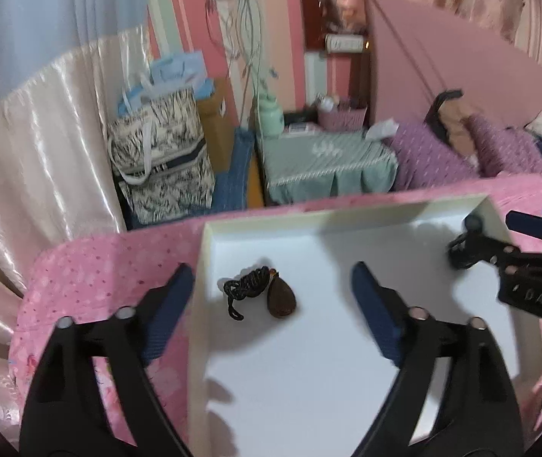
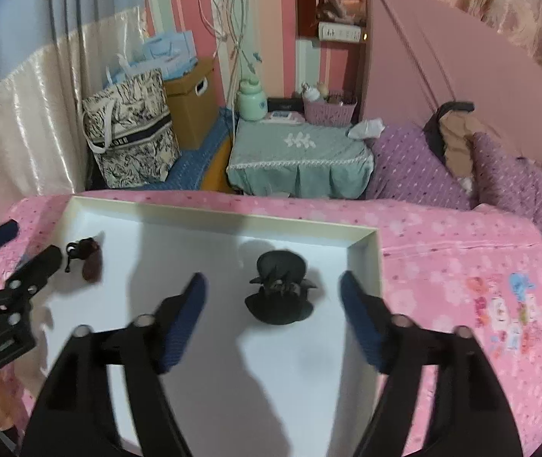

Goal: Organize jewelry
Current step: 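Open both grippers to drop the cord pendant and claw clip into the tray, then withdraw both grippers from the tray back toward the remaining jewelry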

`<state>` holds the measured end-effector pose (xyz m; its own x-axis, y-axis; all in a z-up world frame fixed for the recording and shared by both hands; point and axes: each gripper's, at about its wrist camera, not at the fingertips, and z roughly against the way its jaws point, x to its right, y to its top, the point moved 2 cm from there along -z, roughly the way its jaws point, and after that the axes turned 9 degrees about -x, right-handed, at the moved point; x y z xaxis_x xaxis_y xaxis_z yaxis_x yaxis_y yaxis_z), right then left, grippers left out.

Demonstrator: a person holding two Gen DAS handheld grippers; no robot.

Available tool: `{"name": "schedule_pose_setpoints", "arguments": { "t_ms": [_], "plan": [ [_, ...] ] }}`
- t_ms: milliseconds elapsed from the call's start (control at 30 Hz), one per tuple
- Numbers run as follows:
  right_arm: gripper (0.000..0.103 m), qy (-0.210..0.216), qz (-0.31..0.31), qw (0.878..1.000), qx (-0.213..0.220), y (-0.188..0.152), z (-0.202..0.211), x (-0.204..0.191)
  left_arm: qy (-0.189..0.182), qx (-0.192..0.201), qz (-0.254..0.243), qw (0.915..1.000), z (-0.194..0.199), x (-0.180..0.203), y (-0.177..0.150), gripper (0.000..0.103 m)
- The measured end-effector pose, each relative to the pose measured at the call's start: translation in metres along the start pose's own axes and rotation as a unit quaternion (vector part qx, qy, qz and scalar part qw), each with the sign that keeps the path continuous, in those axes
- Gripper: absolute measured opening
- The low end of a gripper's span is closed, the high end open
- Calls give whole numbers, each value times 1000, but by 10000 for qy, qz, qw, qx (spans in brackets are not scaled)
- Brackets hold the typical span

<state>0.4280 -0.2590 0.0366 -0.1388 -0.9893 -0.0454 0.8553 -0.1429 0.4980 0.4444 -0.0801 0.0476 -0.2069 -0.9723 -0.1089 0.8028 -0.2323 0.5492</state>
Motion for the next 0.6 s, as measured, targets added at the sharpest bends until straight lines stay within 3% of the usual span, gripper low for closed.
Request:
{"name": "schedule_pose_setpoints", "arguments": {
  "t_ms": [267,600],
  "plan": [
    [89,-439,32,9980,462,-24,61,11,-71,198,46,9998,55,-14,-25,100],
    [90,-624,-193,9957,658,-68,115,21,-136,319,194,9992,107,-31,-75,100]
  ]
}}
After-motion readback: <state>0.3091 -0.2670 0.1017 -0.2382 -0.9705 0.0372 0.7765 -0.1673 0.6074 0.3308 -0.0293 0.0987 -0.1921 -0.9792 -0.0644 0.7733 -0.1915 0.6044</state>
